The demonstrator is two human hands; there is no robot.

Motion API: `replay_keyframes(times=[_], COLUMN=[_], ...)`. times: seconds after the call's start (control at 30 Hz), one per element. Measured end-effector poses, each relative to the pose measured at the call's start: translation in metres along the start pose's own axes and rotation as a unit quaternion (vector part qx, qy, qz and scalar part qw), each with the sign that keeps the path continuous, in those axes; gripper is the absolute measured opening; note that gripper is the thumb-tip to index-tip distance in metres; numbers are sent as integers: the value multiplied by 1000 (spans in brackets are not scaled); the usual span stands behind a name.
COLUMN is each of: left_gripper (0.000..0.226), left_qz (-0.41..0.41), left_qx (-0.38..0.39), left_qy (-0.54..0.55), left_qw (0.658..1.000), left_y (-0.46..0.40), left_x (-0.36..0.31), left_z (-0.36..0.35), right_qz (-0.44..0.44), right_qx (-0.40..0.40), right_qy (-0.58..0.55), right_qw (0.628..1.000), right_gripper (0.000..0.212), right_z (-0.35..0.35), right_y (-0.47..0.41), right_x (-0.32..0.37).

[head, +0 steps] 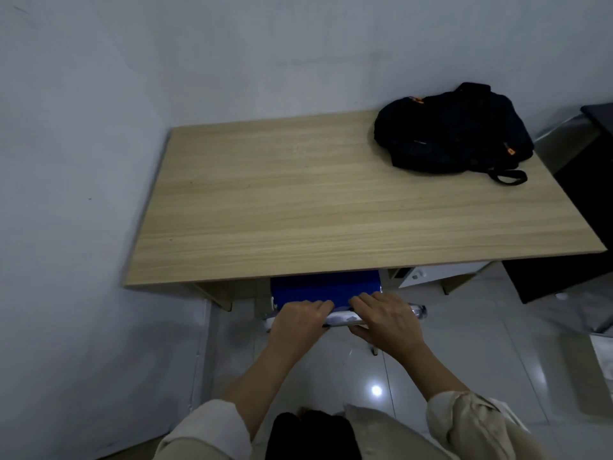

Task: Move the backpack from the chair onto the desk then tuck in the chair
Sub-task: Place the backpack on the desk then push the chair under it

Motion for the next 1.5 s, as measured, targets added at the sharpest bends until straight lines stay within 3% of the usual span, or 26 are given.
replay_keyframes(times=[0.4, 1.1, 1.33, 1.43, 1.5], left_gripper=[32, 26, 38, 57, 71], left_qz=[-15, -31, -20, 32, 70], left_qx=[-23, -30, 4, 38, 71], left_qy=[-24, -40, -42, 4, 21], left_qw=[999, 998, 999, 999, 995], left_y=[-45, -45, -46, -44, -41], left_x=[45, 36, 30, 31, 29], left_z=[0, -12, -12, -18, -22], right_qz=[1, -16, -103, -206, -241], right_qx=[-28, -14, 53, 65, 61], right_qy=[21, 60, 67, 34, 14], right_qw=[999, 998, 991, 976, 969], right_gripper=[20, 29, 37, 35, 50], right_z=[-11, -12, -9, -8, -9], right_y=[-54, -51, -49, -37, -25], right_x=[-17, -21, -18, -11, -4])
Point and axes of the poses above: each hand's wrist, its own y-axis away from the middle knuckle, its own z-axis out of the back of the hand, x = y × z, the point moved 6 cm from there along -y, towards the middle knuckle, and after that the axes turned 2 degrees about -z, right-handed, at the moved point
